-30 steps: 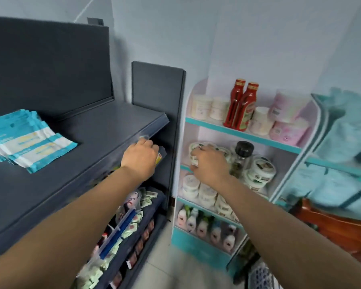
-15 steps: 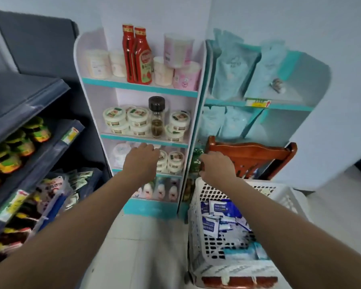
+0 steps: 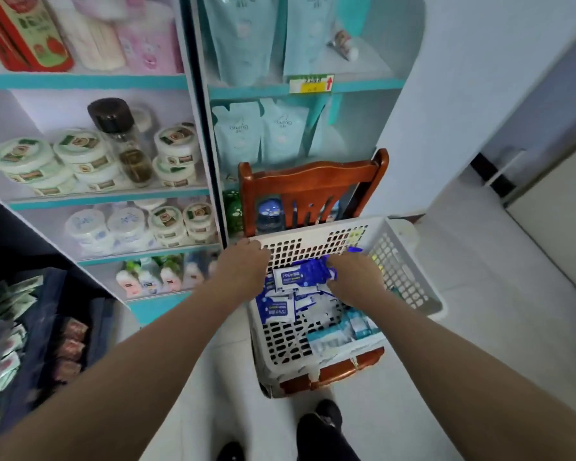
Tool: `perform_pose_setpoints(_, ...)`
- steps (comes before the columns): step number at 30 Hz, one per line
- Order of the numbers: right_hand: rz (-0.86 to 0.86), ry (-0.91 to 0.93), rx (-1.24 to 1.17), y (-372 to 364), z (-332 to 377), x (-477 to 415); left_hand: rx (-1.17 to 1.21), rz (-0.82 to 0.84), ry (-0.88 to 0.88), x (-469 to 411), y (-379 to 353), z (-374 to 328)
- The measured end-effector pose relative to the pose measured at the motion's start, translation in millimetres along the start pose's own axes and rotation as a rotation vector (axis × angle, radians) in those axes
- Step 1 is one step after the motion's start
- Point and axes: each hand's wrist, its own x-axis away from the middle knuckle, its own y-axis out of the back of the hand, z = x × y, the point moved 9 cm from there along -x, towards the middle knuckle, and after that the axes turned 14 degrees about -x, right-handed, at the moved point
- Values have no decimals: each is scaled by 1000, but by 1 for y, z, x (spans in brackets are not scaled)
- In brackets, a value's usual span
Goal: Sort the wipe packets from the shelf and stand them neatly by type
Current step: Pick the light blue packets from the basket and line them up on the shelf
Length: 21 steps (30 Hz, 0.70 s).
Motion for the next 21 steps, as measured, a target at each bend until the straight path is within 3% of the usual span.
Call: perform_pose_setpoints(21, 517, -175, -30, -148, -297, -43, 336, 523, -69, -108, -176, -281)
